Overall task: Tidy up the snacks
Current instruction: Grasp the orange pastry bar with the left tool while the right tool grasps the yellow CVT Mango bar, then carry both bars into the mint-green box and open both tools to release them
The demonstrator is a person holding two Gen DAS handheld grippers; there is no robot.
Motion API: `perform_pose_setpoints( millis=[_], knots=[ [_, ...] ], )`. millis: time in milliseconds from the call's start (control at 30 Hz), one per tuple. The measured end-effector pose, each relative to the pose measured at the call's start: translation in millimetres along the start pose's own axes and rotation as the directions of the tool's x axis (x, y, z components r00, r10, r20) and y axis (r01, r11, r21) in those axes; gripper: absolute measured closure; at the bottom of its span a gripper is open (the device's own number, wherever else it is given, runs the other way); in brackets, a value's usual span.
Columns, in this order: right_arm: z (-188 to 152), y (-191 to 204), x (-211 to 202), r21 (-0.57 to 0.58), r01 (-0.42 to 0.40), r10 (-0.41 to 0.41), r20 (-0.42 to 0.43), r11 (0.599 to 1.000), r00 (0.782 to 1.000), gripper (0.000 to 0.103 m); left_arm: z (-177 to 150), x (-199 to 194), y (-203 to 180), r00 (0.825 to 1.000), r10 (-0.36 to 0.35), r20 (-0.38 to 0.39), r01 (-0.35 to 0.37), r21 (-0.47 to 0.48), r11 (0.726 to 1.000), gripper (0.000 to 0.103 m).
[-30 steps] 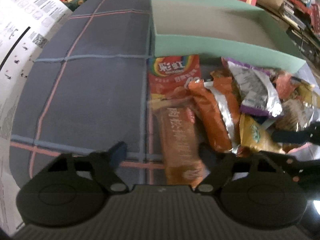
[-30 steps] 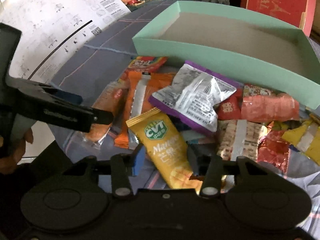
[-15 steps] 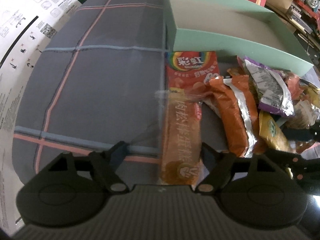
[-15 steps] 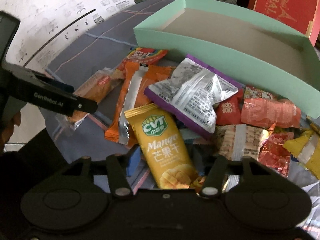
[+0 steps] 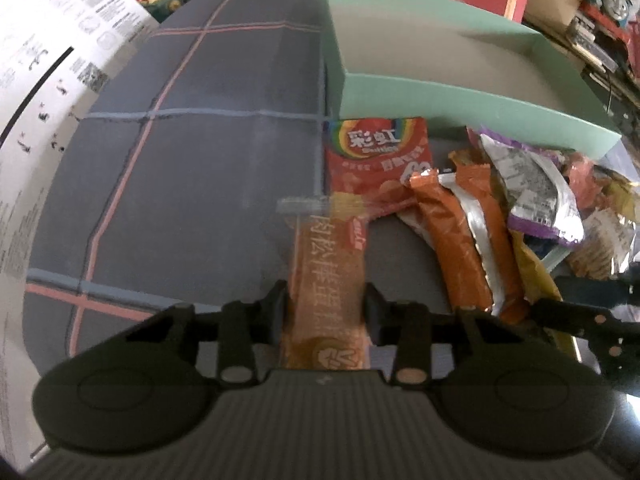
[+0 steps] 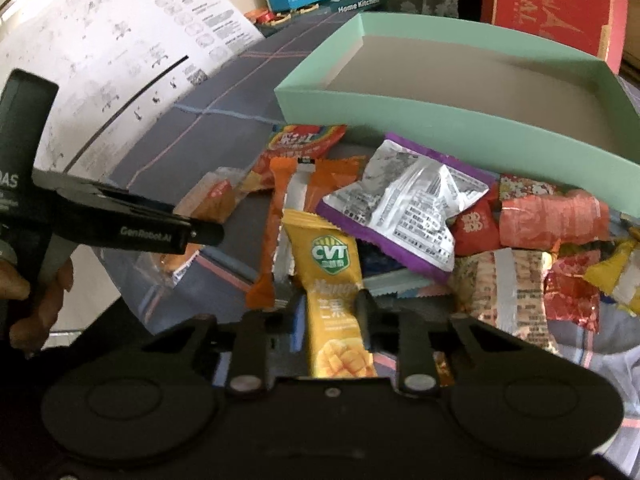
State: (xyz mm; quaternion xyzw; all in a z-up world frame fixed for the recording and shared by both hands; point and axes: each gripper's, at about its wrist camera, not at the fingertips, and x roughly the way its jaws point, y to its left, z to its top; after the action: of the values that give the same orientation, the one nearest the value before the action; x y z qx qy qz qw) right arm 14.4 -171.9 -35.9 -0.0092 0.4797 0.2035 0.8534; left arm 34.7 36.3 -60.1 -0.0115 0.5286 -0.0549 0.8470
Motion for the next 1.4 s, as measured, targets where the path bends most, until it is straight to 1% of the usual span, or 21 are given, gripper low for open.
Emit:
perform_pose_setpoints(
  millis=[100,167,200,233,267,300,333,367,467,567,600,633,700,733,800,833,900,1067,1133,1233,1400],
  knots=[
    [-2.4,0.1,0.6,-0.002,0.002,-0.002,-0.006,1.000,1.000,0.081,-2.1,-0.2,-2.6,1.000,0.006,-0.001,-0.006,0.014,1.000,0.065],
    [-3.4,-1.9,2.5,0.010,-0.009,0.009,-0.012,1.000,1.000,0.080,-3.7,-0.7,-5.2,1.000,0.013,-0.003,-0.013,0.026,1.000,0.065],
    [-4.1,-3.7,1.6,0.019,-0.013,0.013,-0.014,1.000,1.000,0.075,-4.2,-0.7,-5.0,1.000,0.013,-0.004,-0.013,0.027,1.000,0.065],
    [-4.0,-4.6,2.6,0.027,-0.021,0.022,-0.014,0.999,1.000,0.065,-5.0,-1.4,-4.3,1.000,0.011,-0.005,-0.011,0.024,1.000,0.064],
    [-4.3,-5.4,2.3,0.034,-0.029,0.030,-0.011,0.999,1.000,0.060,-5.0,-1.9,-2.9,1.000,0.008,-0.006,-0.008,0.020,1.000,0.063],
    [-5.2,-5.3,1.4,0.035,-0.033,0.033,-0.007,0.999,0.999,0.050,-5.2,-2.1,-1.3,1.000,0.006,-0.009,-0.006,0.015,1.000,0.062],
    [-6.2,-5.4,1.1,0.032,-0.032,0.033,-0.002,0.999,0.999,0.043,-5.5,-2.4,0.5,1.000,0.004,-0.010,-0.004,0.010,1.000,0.059],
    [-7.7,-5.6,1.4,0.029,-0.032,0.032,0.000,0.999,0.999,0.042,-5.9,-2.8,2.1,1.000,0.005,-0.010,-0.005,0.005,1.000,0.056],
    [-11.3,-8.0,4.5,0.016,-0.029,0.030,-0.013,0.999,0.999,0.041,-8.1,-4.1,2.7,1.000,0.010,-0.010,-0.010,0.002,1.000,0.052],
    [-14.6,-6.5,10.2,-0.009,-0.021,0.020,-0.027,1.000,0.999,0.042,-8.9,-3.2,1.6,1.000,0.015,-0.012,-0.015,0.013,1.000,0.050],
    [-15.3,-5.2,12.0,-0.017,-0.028,0.027,-0.033,0.999,0.999,0.043,-9.0,-2.5,0.7,1.000,0.016,-0.012,-0.016,0.017,1.000,0.049],
    [-16.2,-4.0,13.1,-0.022,-0.039,0.039,-0.037,0.999,0.999,0.052,-8.5,-1.7,-0.2,1.000,0.017,-0.011,-0.017,0.023,1.000,0.047],
    [-16.5,-1.4,14.9,-0.031,-0.050,0.049,-0.035,0.998,0.998,0.061,-7.5,0.2,-2.7,1.000,0.015,-0.007,-0.015,0.035,0.999,0.046],
    [-16.1,-1.0,15.4,-0.029,-0.062,0.061,-0.034,0.998,0.998,0.064,-6.8,0.8,-4.6,1.000,0.013,-0.002,-0.013,0.044,0.999,0.047],
    [-15.8,-0.1,15.3,-0.021,-0.074,0.073,-0.034,0.997,0.997,0.069,-6.1,0.4,-8.4,1.000,0.015,0.014,-0.016,0.063,0.998,0.066],
    [-15.8,0.9,14.1,-0.018,-0.074,0.073,-0.034,0.997,0.997,0.070,-5.9,-0.3,-9.7,1.000,0.016,0.017,-0.017,0.067,0.998,0.065],
    [-16.0,2.1,9.9,-0.006,-0.075,0.075,-0.027,0.997,0.997,0.070,-6.6,-2.2,-8.3,1.000,-0.005,0.021,0.004,0.053,0.999,0.065],
    [-12.4,-0.6,-3.1,0.022,-0.068,0.068,-0.011,0.997,0.998,0.070,-10.0,-8.3,-2.9,1.000,-0.015,0.018,0.015,0.025,1.000,0.066],
    [-10.6,1.4,-8.1,0.021,-0.068,0.068,-0.001,0.997,0.998,0.070,-10.1,-15.7,-2.1,0.999,-0.021,0.035,0.020,0.022,1.000,0.066],
    [-3.5,5.2,-20.1,0.018,-0.091,0.090,0.030,0.996,0.995,0.070,-6.8,-30.1,-2.3,0.997,-0.031,0.071,0.029,0.023,0.999,0.066],
    [19.7,6.7,-40.6,0.024,-0.123,0.120,0.097,0.992,0.988,0.070,12.4,-51.7,-5.1,0.990,-0.043,0.131,0.041,0.025,0.999,0.066]
  ],
)
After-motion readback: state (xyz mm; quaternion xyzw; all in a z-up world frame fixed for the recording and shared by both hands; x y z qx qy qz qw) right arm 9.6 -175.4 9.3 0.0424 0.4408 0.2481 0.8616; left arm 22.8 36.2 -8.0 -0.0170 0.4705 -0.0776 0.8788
